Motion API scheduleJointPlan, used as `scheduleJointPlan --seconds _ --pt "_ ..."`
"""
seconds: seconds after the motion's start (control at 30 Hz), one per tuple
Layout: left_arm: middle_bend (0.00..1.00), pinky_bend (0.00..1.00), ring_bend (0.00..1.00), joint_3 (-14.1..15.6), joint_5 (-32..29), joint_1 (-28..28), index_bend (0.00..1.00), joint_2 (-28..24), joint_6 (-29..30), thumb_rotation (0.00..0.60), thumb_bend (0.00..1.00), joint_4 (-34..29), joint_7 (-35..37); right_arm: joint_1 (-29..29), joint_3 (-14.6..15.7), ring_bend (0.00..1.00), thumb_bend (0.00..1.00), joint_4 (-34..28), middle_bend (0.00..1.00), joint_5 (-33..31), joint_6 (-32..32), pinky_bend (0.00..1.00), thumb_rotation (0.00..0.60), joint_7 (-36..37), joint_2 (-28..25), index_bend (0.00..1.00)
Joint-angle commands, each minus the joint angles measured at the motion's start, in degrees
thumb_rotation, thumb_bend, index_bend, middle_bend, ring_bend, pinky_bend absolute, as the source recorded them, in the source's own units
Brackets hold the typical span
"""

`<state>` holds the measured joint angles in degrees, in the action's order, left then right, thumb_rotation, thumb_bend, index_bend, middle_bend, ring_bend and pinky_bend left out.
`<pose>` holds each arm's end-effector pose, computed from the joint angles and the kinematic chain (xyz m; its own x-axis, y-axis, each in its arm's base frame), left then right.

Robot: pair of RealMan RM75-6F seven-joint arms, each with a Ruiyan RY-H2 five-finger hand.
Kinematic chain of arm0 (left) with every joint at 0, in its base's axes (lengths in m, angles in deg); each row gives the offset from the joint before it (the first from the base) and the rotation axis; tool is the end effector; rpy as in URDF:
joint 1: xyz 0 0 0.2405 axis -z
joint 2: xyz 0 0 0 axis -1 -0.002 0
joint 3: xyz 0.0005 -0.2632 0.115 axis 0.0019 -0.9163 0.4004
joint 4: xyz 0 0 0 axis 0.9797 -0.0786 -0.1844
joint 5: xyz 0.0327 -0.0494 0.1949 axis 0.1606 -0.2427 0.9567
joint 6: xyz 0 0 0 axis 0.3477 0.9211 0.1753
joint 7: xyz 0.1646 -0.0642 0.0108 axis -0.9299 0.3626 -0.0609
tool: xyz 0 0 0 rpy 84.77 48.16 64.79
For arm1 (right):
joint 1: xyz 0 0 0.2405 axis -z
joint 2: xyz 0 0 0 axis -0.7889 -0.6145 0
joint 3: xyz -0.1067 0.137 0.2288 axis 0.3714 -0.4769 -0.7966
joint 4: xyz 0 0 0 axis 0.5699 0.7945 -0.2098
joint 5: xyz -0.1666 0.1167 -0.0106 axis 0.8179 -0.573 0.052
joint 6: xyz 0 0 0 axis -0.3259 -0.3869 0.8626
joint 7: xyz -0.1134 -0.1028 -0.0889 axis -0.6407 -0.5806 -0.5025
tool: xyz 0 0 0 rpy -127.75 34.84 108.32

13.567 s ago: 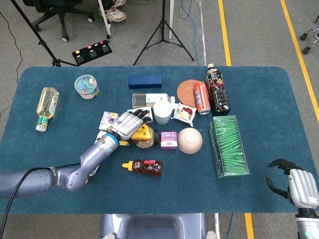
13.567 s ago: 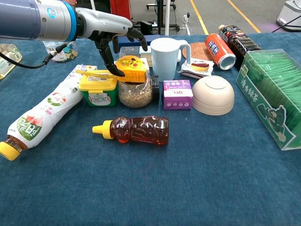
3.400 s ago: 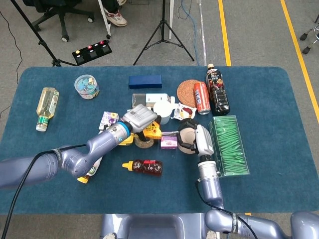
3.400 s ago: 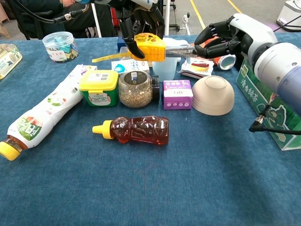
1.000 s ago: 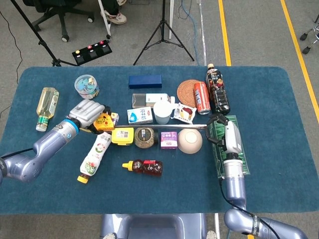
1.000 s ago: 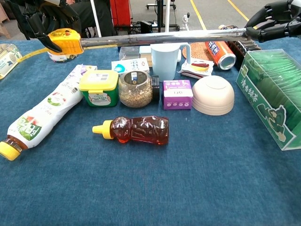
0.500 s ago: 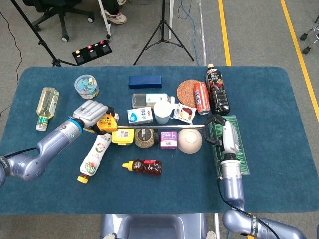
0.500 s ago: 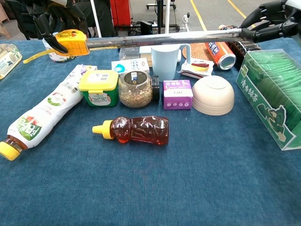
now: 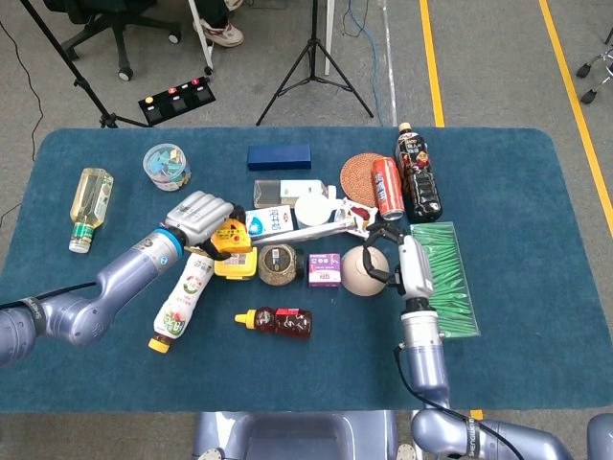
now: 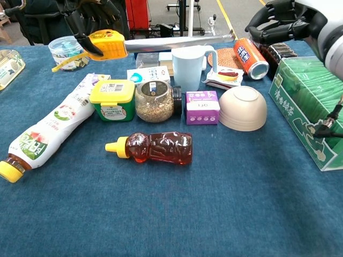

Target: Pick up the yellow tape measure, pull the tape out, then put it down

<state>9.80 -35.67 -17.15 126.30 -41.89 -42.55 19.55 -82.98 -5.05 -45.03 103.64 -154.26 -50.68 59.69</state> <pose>-0.0689 0.4596 0.0925 0.5907 0.4263 0.6850 0.7953 -0.4509 -0.4052 -0.1381 -0.3625 0.0294 -0.4122 -0.0338 0.9105 -0.9104 -0.0244 -0.4131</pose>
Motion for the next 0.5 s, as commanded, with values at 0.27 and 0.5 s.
scheduleJointPlan --seconds 0.27,0.5 --pt "0.49 0.49 0.47 -0.57 -4.09 3.73 0.61 2.90 1.22 0.600 0.30 0.06 -2.53 -2.15 0.16 0.30 0.92 -0.34 0.35 0.39 0.58 0.28 0.600 -1.61 2.53 0.61" --pt "0.49 0.49 0.47 0.28 -6.23 5.45 0.61 3.06 2.00 0.600 0.30 -1.36 -4.36 -2.47 -0.43 0.26 0.79 0.28 0.31 0.69 1.48 0.25 0.600 -1.05 1.63 0.55"
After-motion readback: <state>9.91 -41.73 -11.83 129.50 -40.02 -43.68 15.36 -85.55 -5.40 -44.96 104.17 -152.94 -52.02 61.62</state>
